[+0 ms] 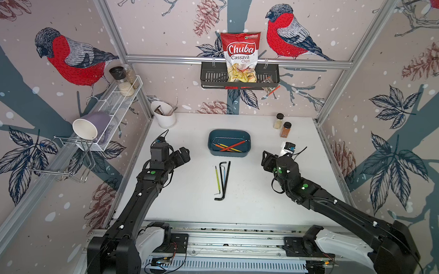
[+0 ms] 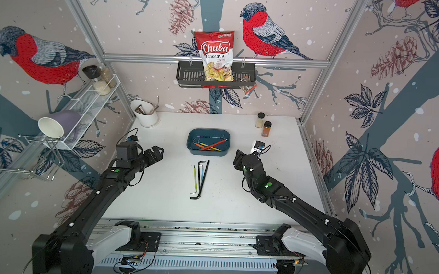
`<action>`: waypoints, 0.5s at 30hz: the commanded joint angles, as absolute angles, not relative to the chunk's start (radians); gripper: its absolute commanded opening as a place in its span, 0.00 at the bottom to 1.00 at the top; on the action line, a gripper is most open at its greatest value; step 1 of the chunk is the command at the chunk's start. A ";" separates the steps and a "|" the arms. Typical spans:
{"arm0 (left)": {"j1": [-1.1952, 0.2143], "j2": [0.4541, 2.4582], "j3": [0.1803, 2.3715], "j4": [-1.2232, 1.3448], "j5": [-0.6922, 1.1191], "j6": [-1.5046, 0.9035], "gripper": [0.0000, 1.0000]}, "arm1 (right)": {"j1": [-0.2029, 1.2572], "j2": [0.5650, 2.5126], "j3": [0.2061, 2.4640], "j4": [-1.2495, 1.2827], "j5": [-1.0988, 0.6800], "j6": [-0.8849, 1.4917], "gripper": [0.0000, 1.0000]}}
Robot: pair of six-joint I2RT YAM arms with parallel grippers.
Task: Put the hex key on the desktop into the storage box
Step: Move the Allen key to the center of the board.
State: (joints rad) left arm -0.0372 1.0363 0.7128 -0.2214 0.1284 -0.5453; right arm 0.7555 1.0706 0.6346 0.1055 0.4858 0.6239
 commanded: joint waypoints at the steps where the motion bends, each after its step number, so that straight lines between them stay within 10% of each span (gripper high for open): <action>1: -0.037 1.022 0.701 -0.194 0.060 -0.542 0.95 | 0.753 1.050 0.589 0.167 0.467 0.532 0.67; 15: -0.037 1.002 0.779 -0.216 0.057 -0.598 0.96 | 0.778 1.246 0.689 0.175 0.269 0.513 0.68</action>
